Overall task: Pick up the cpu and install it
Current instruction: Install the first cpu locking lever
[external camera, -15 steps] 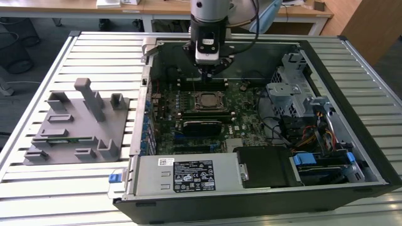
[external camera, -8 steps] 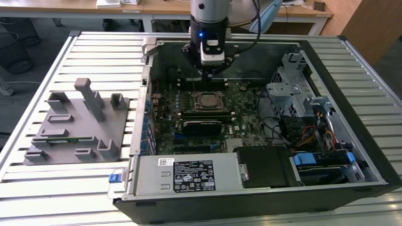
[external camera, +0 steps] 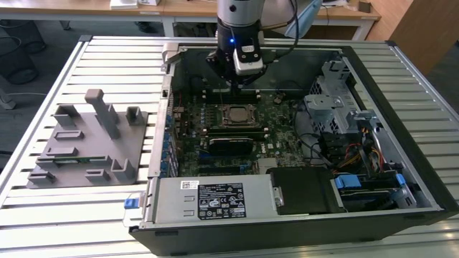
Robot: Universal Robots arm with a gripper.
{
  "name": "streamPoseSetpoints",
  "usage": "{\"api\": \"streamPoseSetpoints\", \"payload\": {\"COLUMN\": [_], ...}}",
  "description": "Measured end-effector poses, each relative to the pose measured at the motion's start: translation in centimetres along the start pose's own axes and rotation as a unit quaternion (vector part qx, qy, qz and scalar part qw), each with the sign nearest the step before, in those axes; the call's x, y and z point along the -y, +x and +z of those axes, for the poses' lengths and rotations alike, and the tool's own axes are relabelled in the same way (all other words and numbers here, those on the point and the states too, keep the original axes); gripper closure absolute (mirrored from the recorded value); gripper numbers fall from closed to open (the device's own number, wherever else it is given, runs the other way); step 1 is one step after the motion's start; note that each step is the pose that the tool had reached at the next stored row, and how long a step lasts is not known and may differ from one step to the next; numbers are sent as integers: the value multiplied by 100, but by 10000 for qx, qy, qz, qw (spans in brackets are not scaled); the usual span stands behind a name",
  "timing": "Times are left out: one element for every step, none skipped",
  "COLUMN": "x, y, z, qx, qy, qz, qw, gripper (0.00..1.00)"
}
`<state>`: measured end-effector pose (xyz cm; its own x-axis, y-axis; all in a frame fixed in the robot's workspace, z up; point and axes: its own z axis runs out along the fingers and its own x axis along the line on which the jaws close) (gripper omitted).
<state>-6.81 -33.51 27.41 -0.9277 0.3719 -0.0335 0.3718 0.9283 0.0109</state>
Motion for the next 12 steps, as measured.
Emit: {"api": "streamPoseSetpoints", "payload": {"x": [0,2,5,14,25,37,45,51,56,58,58,59], "y": [1,4,14,34,63,92,113,128,141,146,147,147], "z": [2,4,6,6,7,6,7,7,8,11,12,15], "qx": [-1,-2,-2,-3,-3,-3,-3,-3,-3,-3,-4,-6], "qy": [-2,-5,-6,-7,-7,-7,-8,-9,-9,-12,-13,-16], "qz": [-83,-151,-196,-219,-230,-238,-254,-280,-312,-362,-446,-544], "qw": [10000,9999,9998,9998,9997,9997,9997,9996,9995,9993,9990,9985], "gripper": [89,89,89,89,89,89,89,89,89,89,89,89]}}
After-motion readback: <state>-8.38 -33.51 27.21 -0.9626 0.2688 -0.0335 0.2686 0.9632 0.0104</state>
